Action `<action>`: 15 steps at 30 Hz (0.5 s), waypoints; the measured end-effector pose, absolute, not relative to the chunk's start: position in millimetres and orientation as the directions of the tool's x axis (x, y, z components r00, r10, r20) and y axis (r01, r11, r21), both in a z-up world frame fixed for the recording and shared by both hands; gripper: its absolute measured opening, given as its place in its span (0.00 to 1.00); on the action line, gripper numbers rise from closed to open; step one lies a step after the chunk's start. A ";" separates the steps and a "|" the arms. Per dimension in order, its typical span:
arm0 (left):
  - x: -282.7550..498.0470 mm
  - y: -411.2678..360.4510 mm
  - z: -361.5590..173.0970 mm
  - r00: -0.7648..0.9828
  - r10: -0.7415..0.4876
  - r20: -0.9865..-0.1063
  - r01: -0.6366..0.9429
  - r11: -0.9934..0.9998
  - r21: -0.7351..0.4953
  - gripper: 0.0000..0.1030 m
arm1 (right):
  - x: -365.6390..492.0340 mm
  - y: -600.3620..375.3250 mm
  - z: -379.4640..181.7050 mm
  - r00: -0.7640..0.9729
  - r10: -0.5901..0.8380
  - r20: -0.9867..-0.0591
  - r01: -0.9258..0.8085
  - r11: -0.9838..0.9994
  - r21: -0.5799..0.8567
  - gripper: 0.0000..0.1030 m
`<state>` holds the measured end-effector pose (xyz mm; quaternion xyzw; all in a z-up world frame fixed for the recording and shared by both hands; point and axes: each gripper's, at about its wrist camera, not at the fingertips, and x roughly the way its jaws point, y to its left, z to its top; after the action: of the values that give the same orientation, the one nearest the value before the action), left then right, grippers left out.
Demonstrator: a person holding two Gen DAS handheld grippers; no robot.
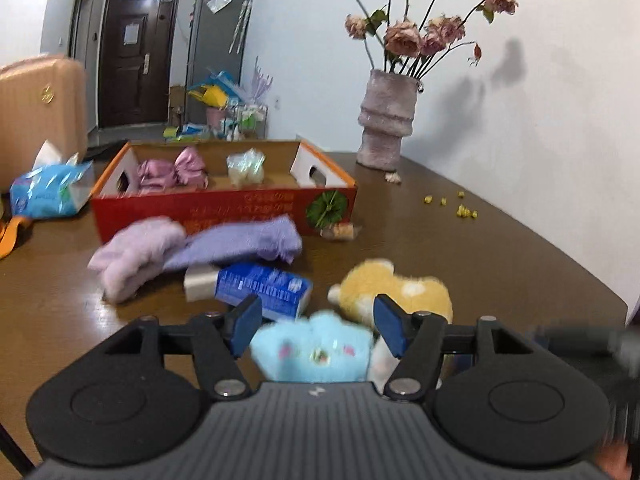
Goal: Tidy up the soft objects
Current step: 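Lift the plush toy with both tools and carry it over the box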
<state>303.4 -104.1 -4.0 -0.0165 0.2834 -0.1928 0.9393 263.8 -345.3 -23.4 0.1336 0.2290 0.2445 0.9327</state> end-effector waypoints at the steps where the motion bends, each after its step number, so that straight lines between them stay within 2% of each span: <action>1: 299.2 -103.5 -8.0 0.751 -0.377 -0.542 0.348 0.924 -0.160 0.62 | 267.9 -353.5 -20.0 0.806 0.471 -0.358 -0.352 0.868 0.350 0.39; 3: 294.0 -104.9 -17.2 0.703 -0.425 -0.570 0.369 0.904 -0.218 0.61 | 282.3 -363.6 -16.4 0.839 0.411 -0.357 -0.304 0.898 0.318 0.45; 4: 292.3 -107.1 -21.9 0.678 -0.455 -0.578 0.382 0.889 -0.251 0.61 | 293.5 -368.1 -18.3 0.833 0.421 -0.359 -0.317 0.895 0.315 0.54; 5: 292.6 -110.5 -26.5 0.651 -0.481 -0.587 0.392 0.875 -0.282 0.60 | 310.9 -372.8 -22.0 0.817 0.435 -0.378 -0.319 0.888 0.332 0.57; 7: 292.2 -119.2 -35.3 0.621 -0.505 -0.600 0.406 0.862 -0.305 0.59 | 336.5 -378.6 -28.6 0.803 0.428 -0.414 -0.283 0.887 0.366 0.56; 8: 292.0 -125.8 -38.8 0.616 -0.494 -0.614 0.408 0.866 -0.287 0.55 | 348.4 -381.0 -32.6 0.788 0.448 -0.423 -0.291 0.875 0.386 0.56; 9: 291.5 -130.5 -41.1 0.612 -0.492 -0.619 0.416 0.866 -0.277 0.55 | 357.4 -382.1 -37.4 0.767 0.470 -0.437 -0.292 0.862 0.415 0.55; 10: 291.3 -134.0 -44.1 0.603 -0.500 -0.622 0.426 0.861 -0.278 0.54 | 362.0 -382.7 -42.4 0.756 0.474 -0.451 -0.272 0.855 0.442 0.47; 12: 291.1 -134.2 -49.9 0.577 -0.511 -0.637 0.423 0.854 -0.302 0.46 | 353.7 -382.7 -48.4 0.745 0.477 -0.467 -0.247 0.847 0.471 0.32; 15: 292.6 -121.7 -55.7 0.560 -0.536 -0.631 0.406 0.842 -0.355 0.42 | 316.1 -379.6 -49.9 0.766 0.447 -0.463 -0.208 0.853 0.478 0.31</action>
<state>292.6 -121.7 -55.7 -0.0848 0.3848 -0.2679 0.8792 316.1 -379.6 -49.9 0.2039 0.2922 0.1785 0.9172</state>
